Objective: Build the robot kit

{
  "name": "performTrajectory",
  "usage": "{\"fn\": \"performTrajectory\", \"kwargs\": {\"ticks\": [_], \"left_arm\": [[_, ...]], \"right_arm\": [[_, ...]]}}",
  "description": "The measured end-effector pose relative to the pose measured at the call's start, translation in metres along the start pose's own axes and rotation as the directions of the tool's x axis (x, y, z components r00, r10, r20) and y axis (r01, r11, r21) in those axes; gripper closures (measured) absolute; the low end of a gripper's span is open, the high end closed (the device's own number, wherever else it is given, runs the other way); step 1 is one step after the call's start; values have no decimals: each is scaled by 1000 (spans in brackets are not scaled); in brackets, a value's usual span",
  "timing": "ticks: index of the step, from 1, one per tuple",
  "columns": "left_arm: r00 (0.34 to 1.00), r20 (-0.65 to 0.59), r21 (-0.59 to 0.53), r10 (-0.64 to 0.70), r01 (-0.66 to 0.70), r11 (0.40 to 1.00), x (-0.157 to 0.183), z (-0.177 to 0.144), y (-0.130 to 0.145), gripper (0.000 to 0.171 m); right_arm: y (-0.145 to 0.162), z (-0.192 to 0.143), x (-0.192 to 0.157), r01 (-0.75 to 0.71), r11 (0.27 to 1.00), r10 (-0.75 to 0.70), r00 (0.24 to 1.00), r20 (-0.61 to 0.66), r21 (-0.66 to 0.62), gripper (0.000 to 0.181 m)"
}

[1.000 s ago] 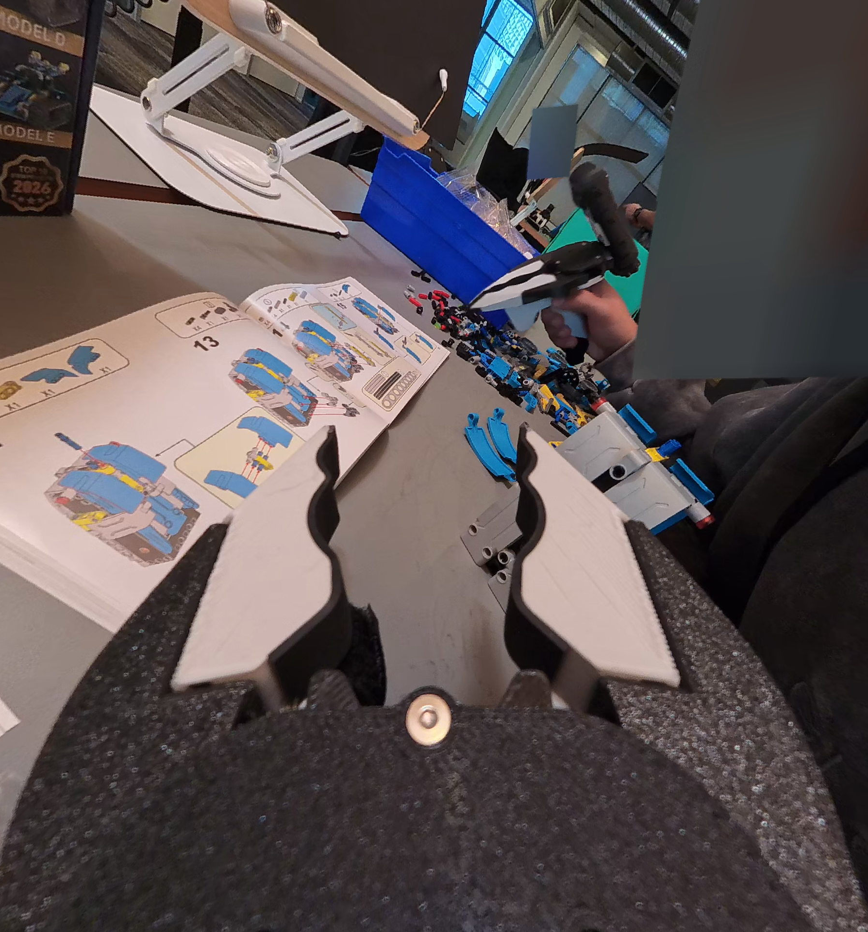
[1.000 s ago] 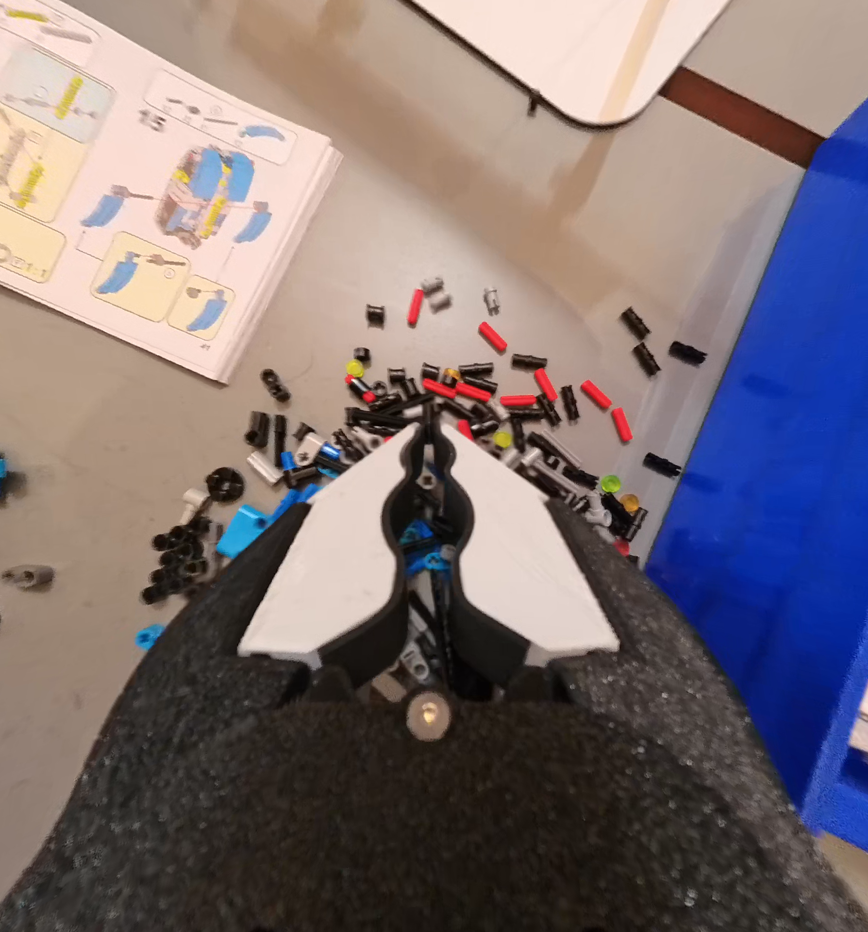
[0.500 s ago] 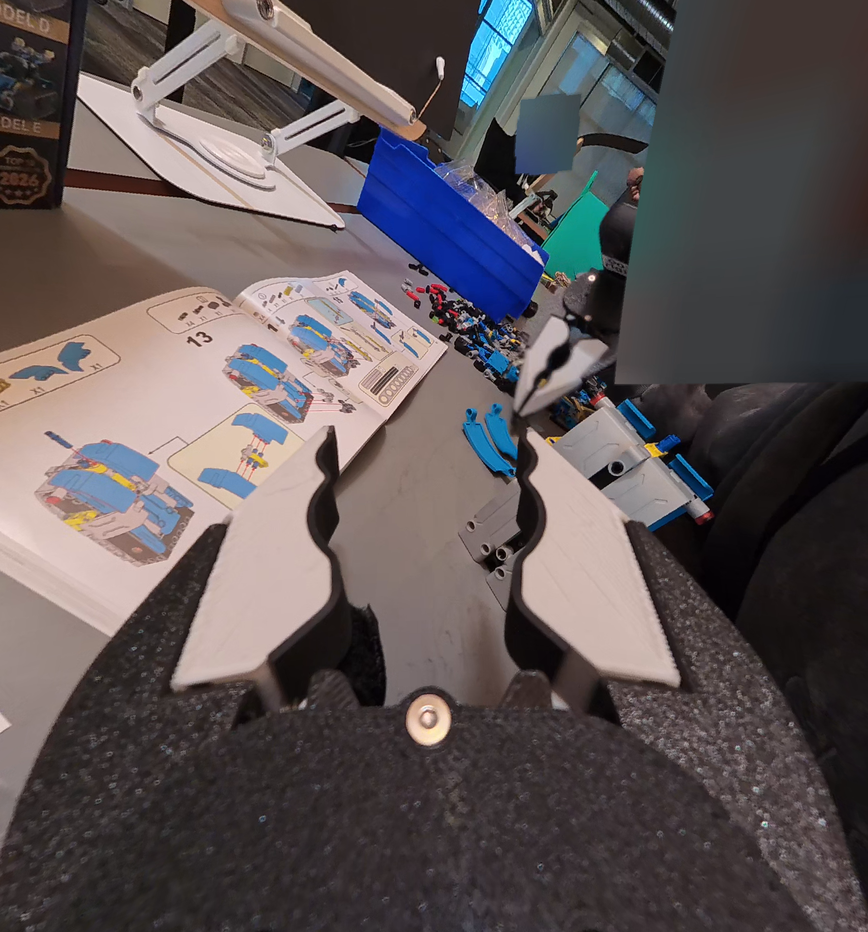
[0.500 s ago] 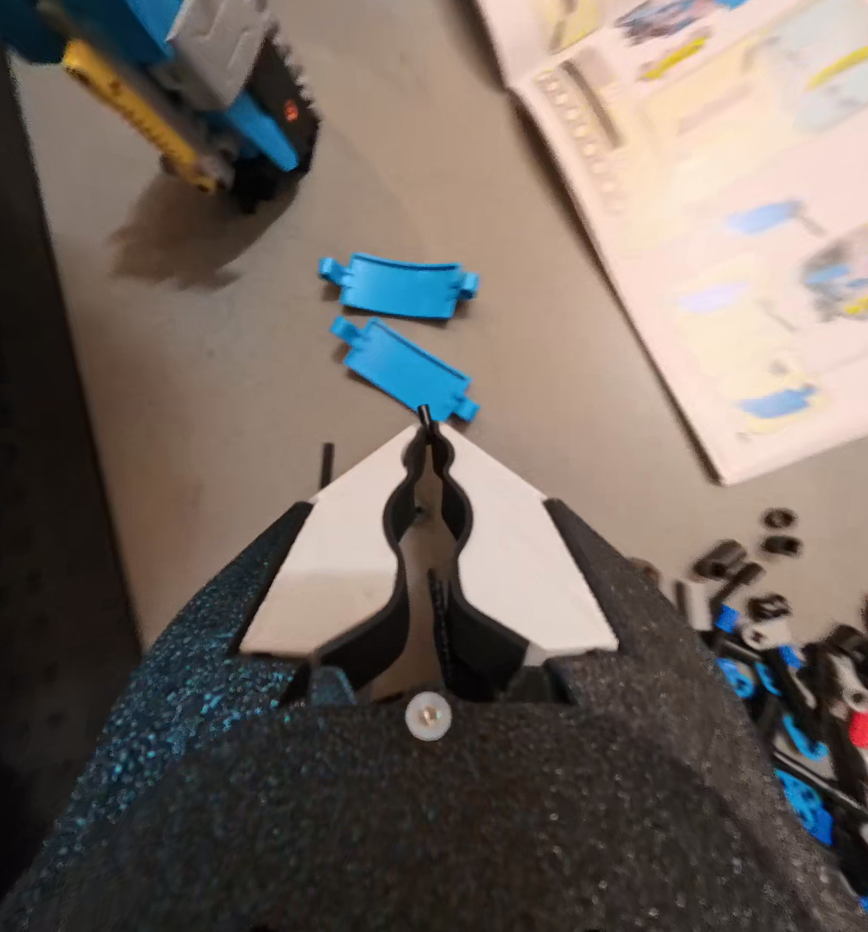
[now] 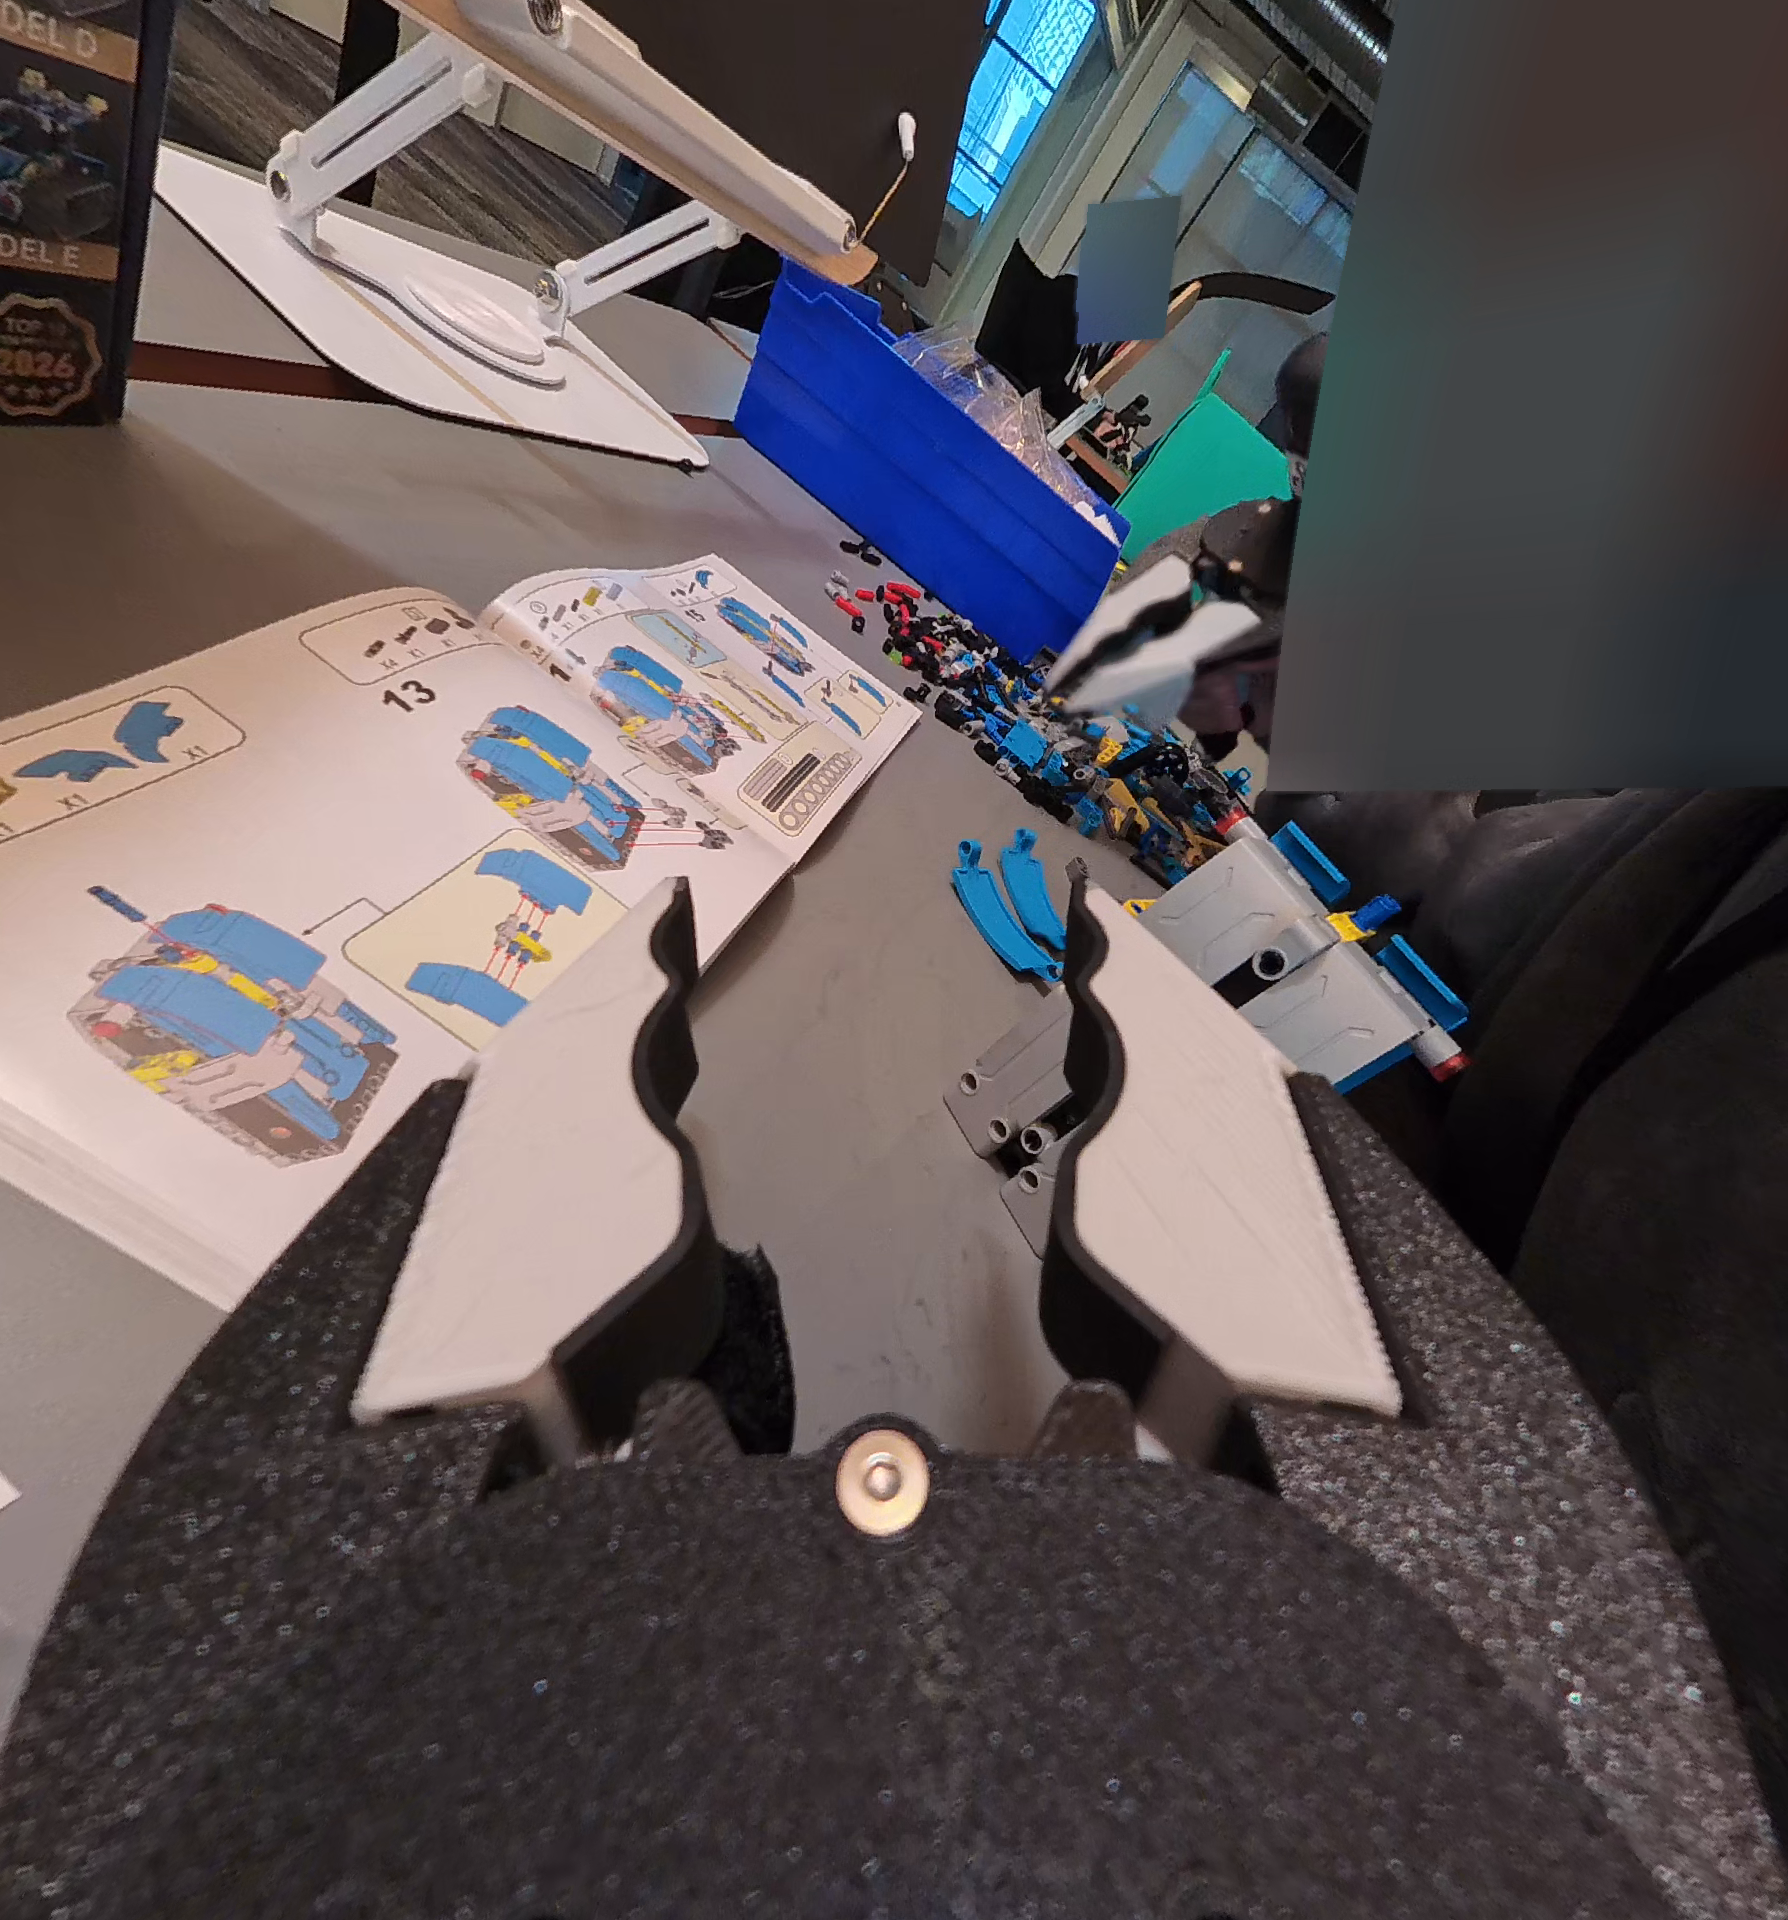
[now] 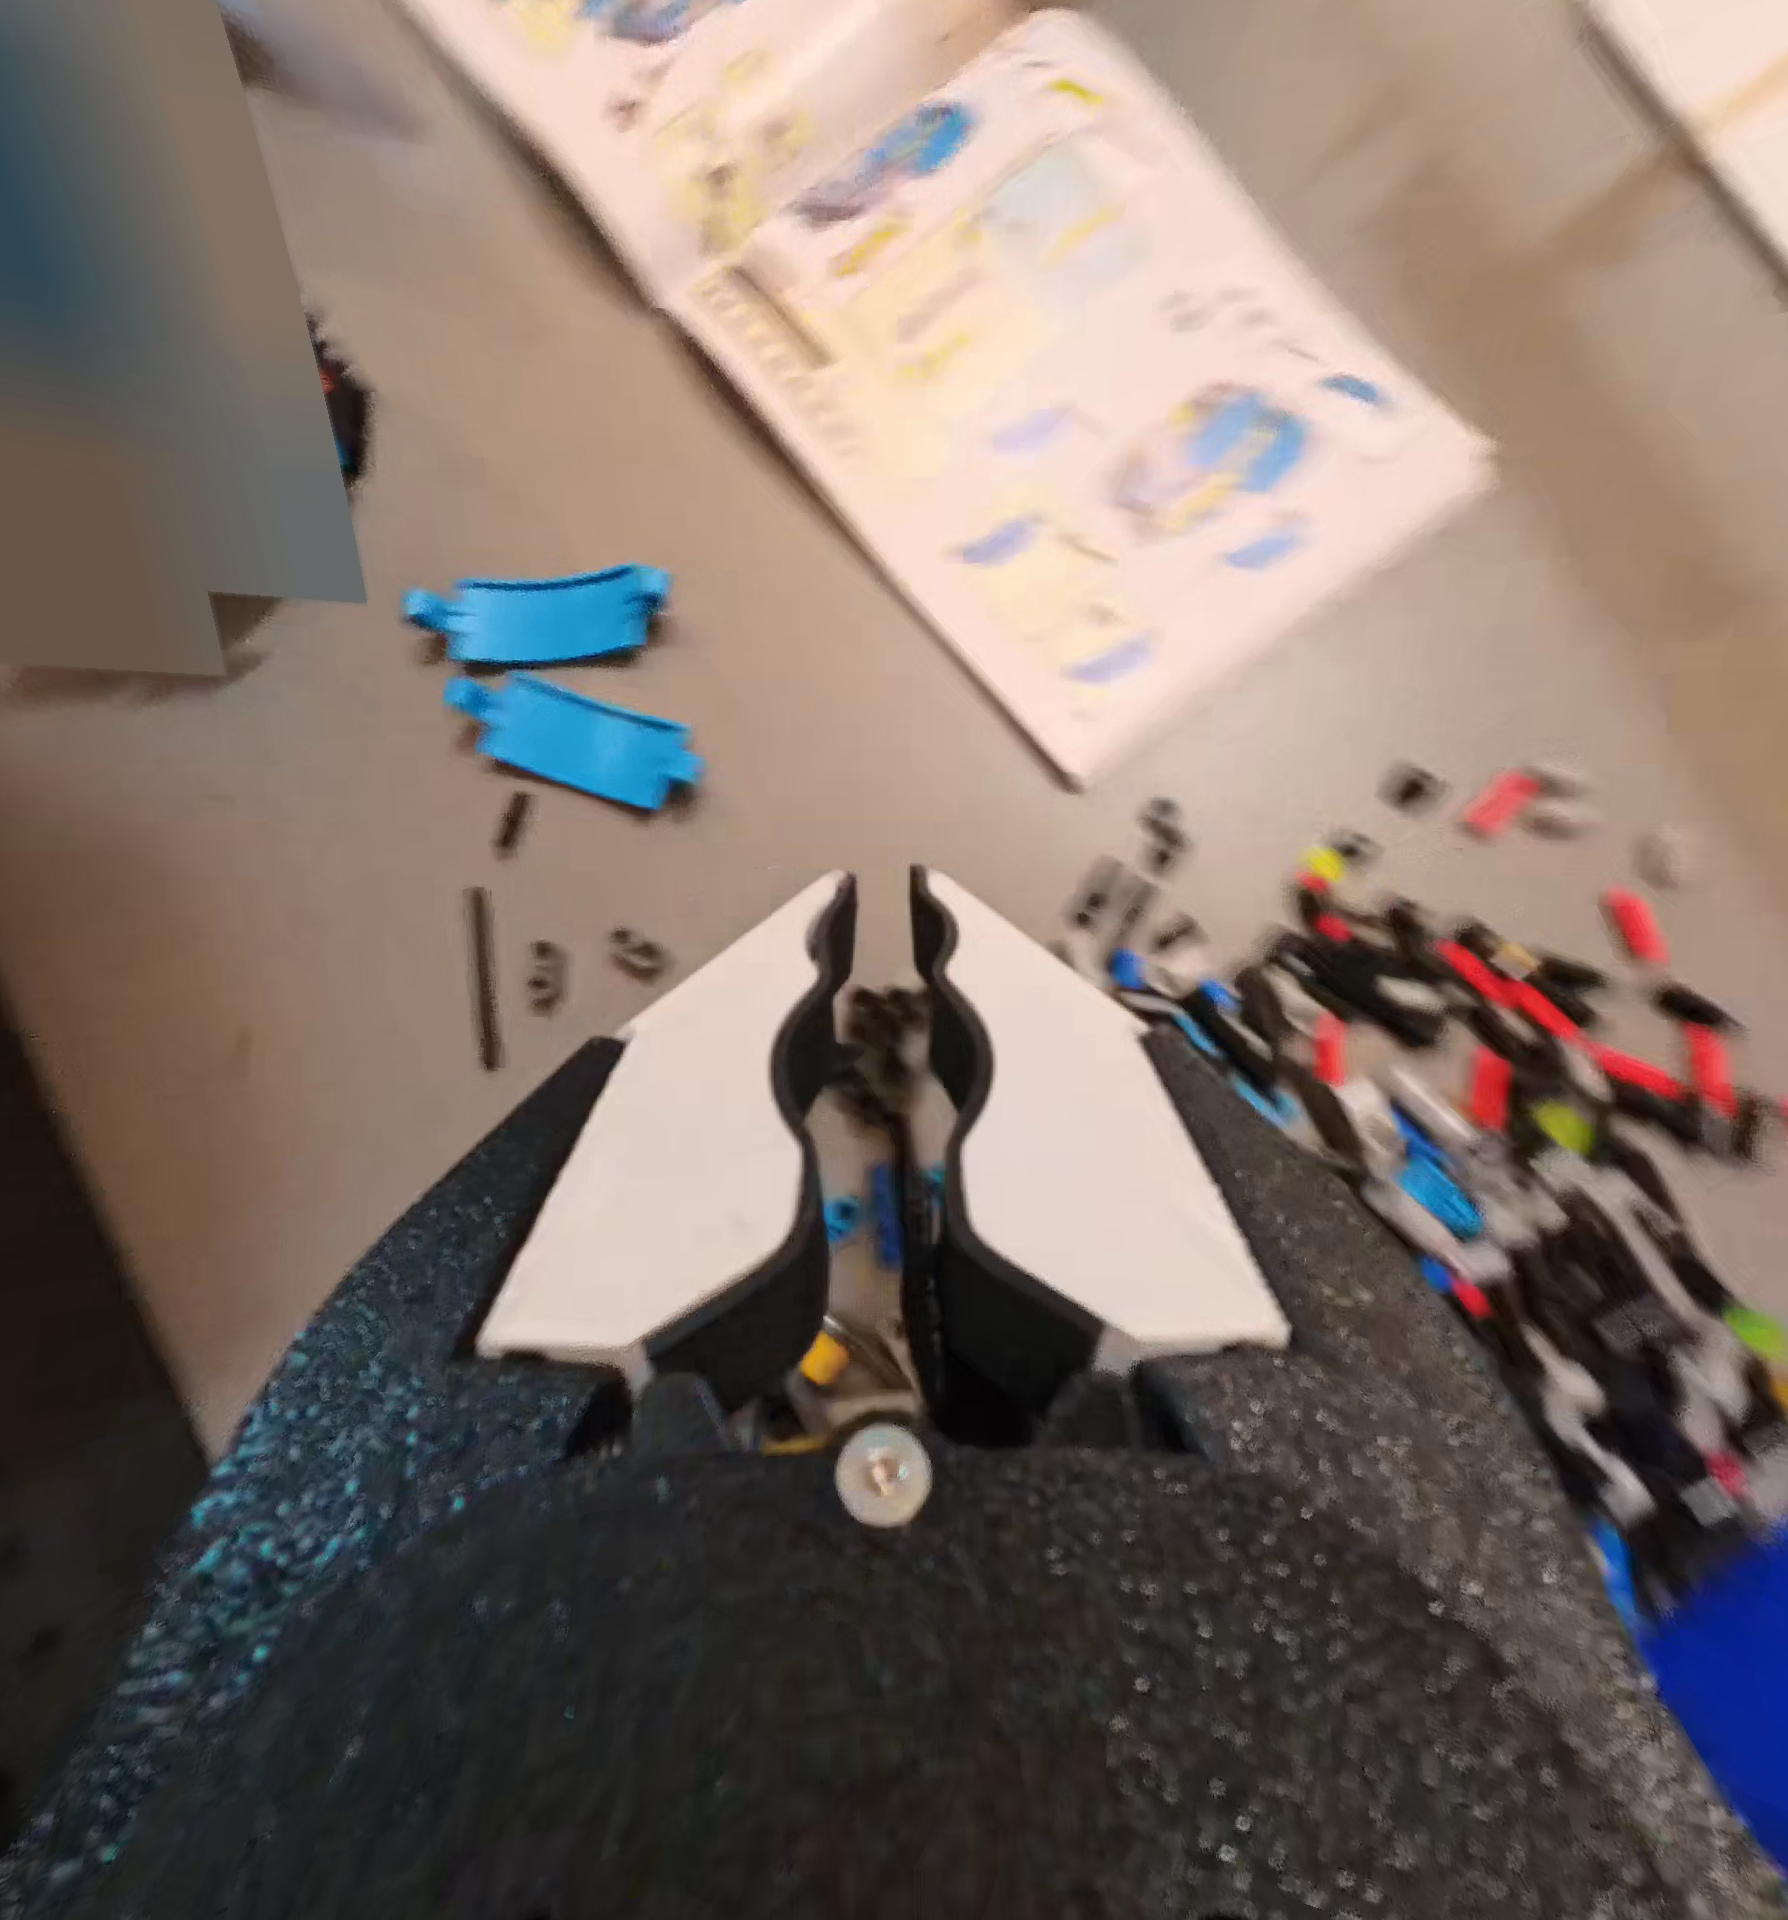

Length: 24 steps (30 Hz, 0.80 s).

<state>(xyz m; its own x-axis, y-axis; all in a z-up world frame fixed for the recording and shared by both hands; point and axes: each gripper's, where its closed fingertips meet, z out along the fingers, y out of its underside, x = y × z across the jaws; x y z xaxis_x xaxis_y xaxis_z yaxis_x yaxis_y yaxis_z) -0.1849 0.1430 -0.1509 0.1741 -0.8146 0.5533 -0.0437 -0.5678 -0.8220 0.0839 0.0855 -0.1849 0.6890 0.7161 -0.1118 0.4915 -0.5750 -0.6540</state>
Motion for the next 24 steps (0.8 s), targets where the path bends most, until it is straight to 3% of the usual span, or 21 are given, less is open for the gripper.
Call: {"fn": "performTrajectory", "kwargs": {"ticks": [2,6,18,24], "left_arm": [[1000,0,-1,-1,1,1000,0,0,0,101],[1000,-1,-1,-2,2,1000,0,0,0,101],[1000,-1,-2,-2,2,1000,0,0,0,100],[1000,-2,-2,-3,3,1000,0,0,0,100]], "right_arm": [[16,-10,27,-58,998,55,993,-108,-25,162],[42,-10,41,-104,990,89,984,-156,-91,160],[48,-9,67,-129,986,94,953,-289,-105,164],[49,-7,68,-127,986,90,953,-288,-111,167]]}}
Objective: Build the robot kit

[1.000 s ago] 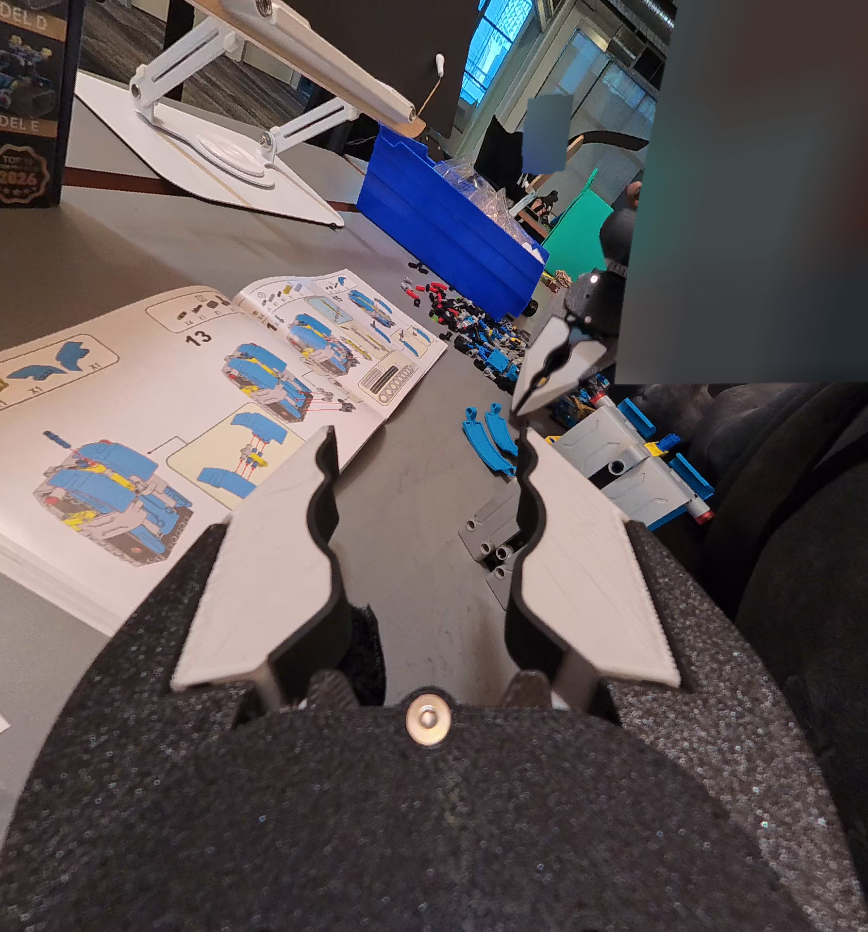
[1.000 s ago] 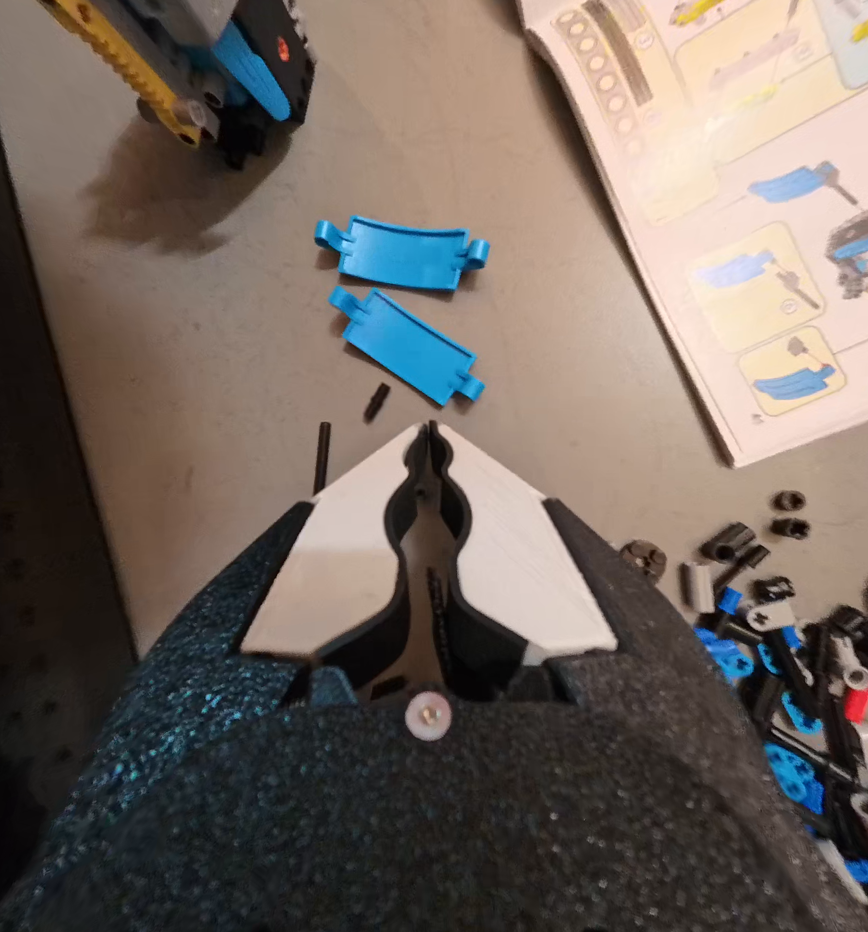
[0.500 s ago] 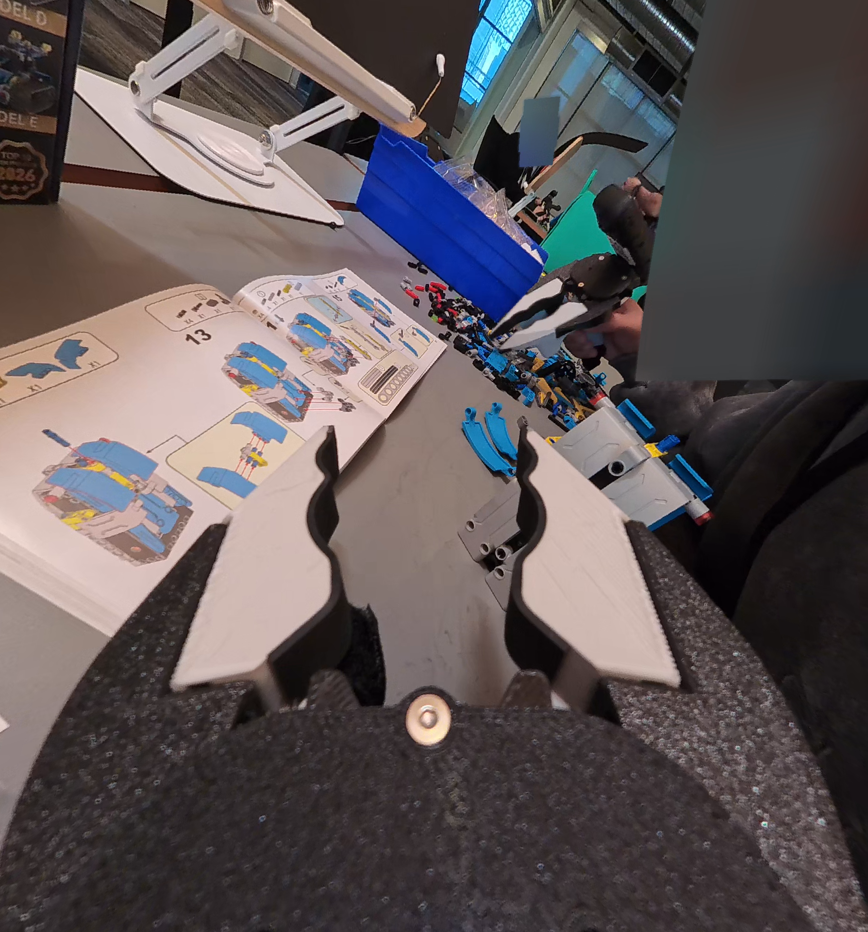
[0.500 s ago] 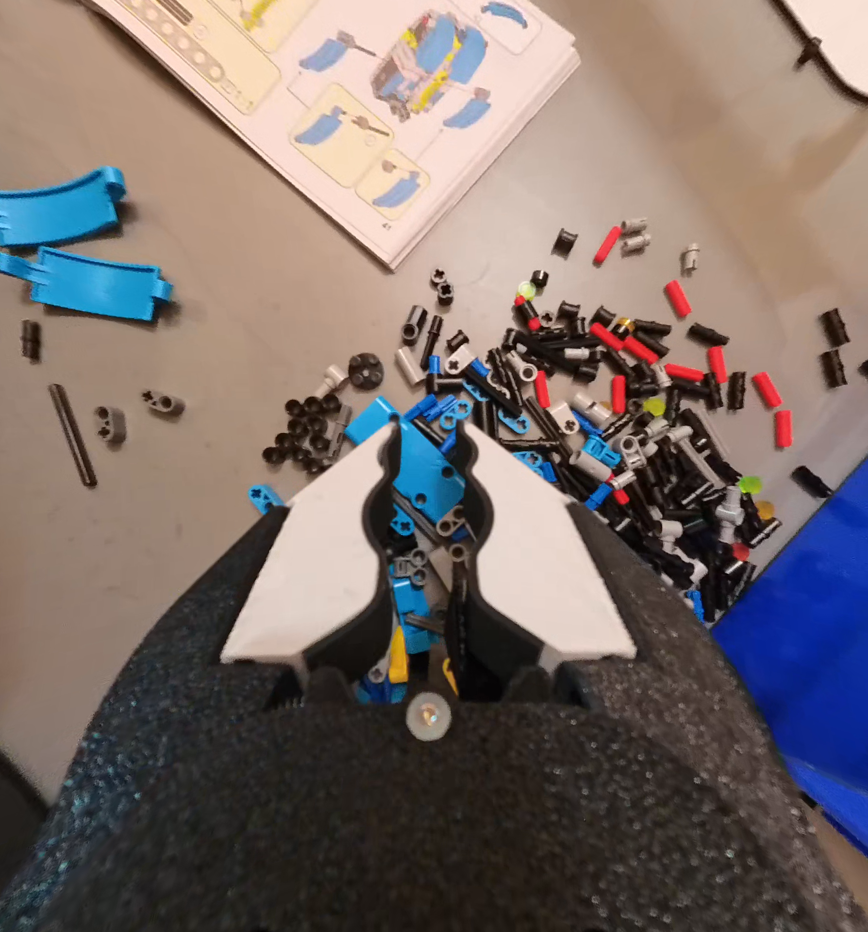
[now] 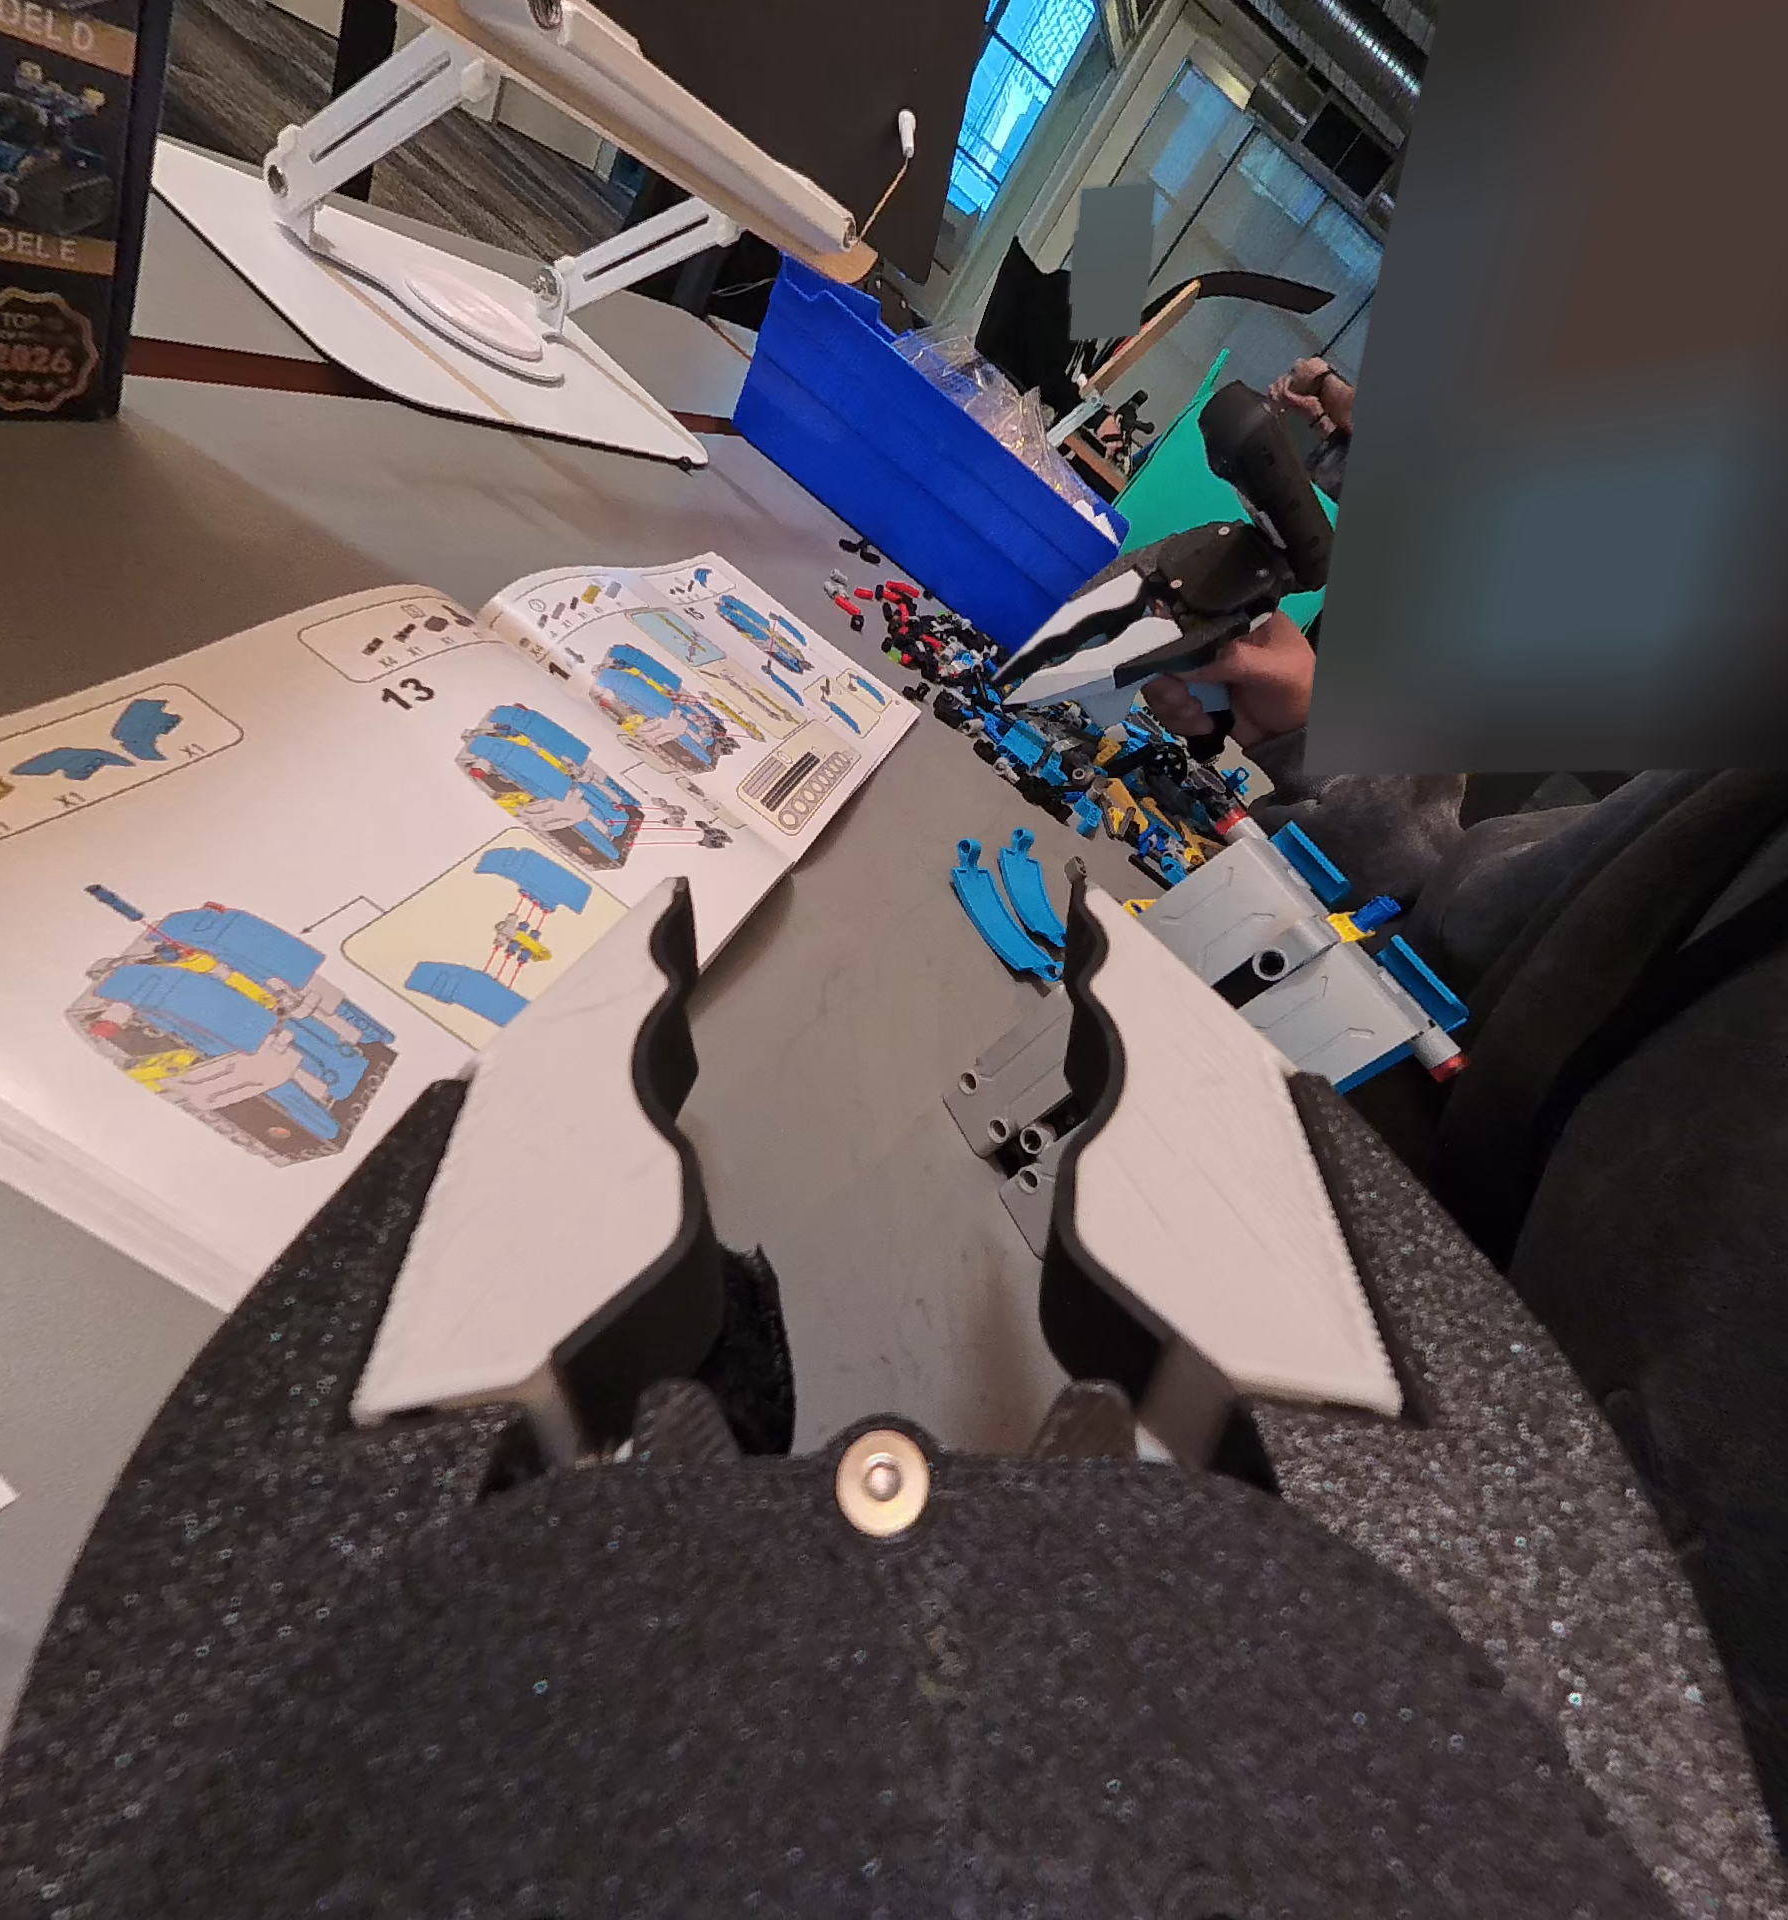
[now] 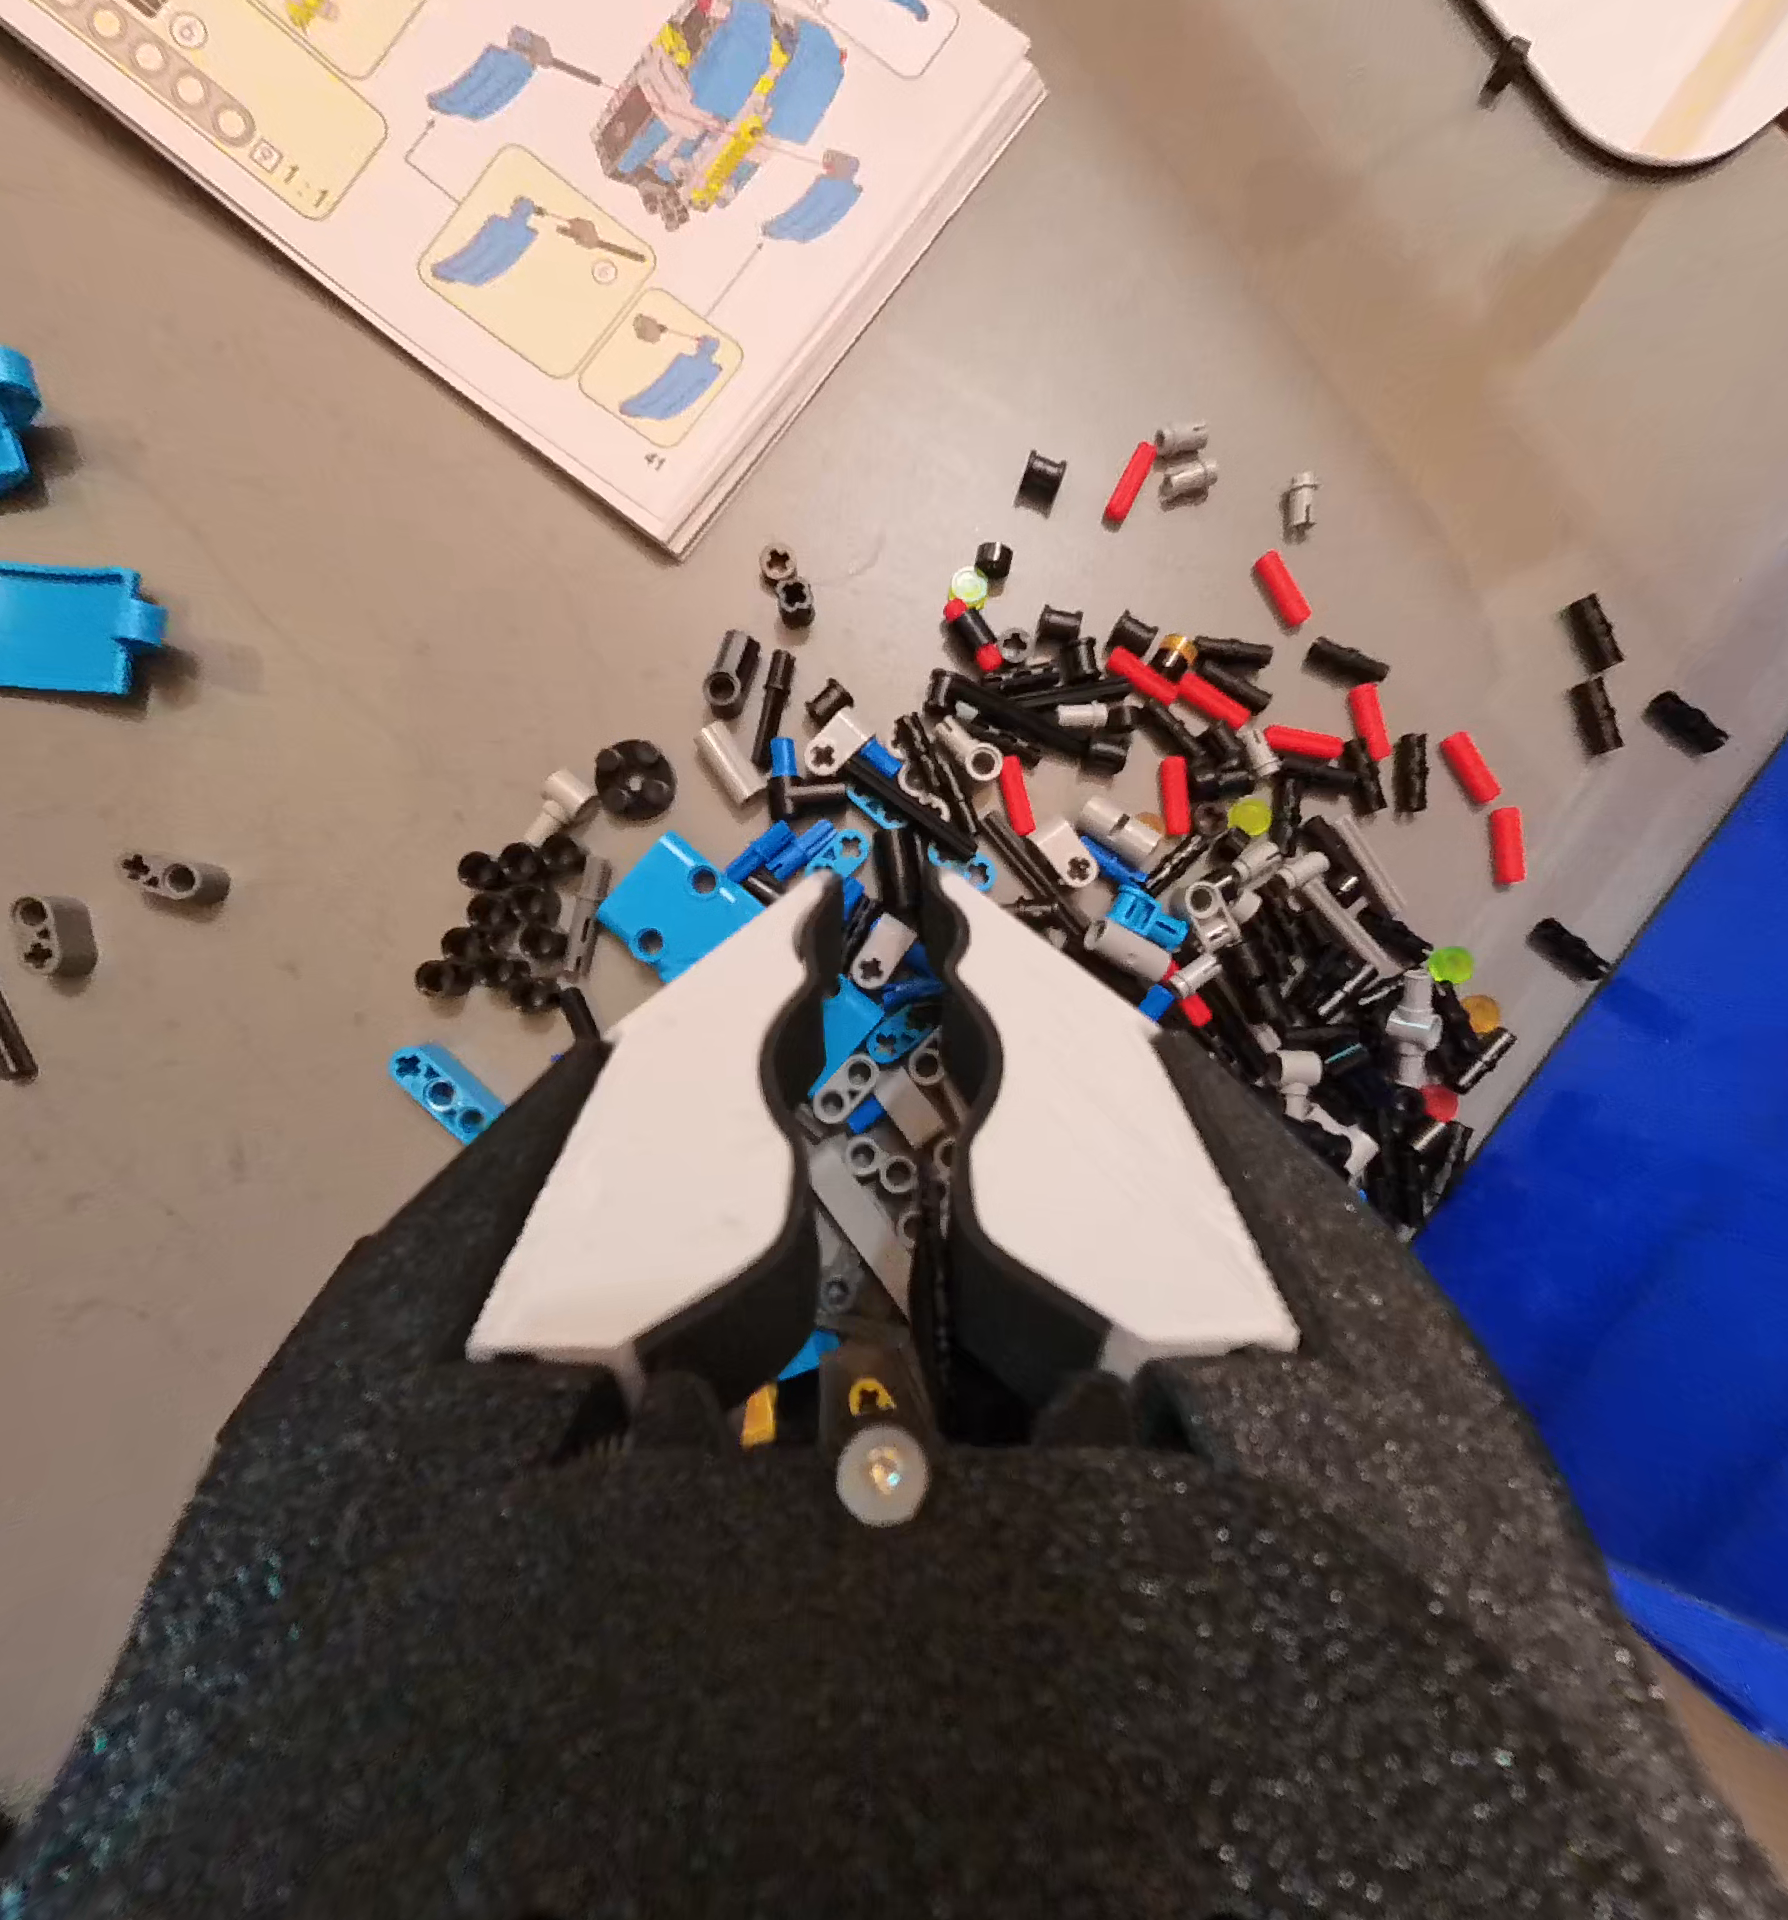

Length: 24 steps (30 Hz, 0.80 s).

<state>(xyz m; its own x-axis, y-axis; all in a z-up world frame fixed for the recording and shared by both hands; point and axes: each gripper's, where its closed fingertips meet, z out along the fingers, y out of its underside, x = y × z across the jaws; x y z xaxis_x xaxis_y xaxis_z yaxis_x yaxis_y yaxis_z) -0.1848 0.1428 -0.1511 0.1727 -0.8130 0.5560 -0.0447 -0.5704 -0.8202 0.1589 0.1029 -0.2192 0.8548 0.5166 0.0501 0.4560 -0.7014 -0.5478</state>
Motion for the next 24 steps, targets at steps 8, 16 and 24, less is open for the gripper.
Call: {"fn": "performTrajectory", "kwargs": {"ticks": [8,16,24], "left_arm": [[1000,-2,-1,-1,1,1000,1,0,0,100],[1000,-4,-11,-2,2,1000,1,1,2,100],[1000,-4,-9,1,-1,1000,1,0,2,100]], "right_arm": [[2,0,11,-23,1000,23,999,-34,5,171],[-27,11,7,-17,995,20,999,-36,102,171],[-24,17,8,-38,996,40,999,-16,85,172]]}}
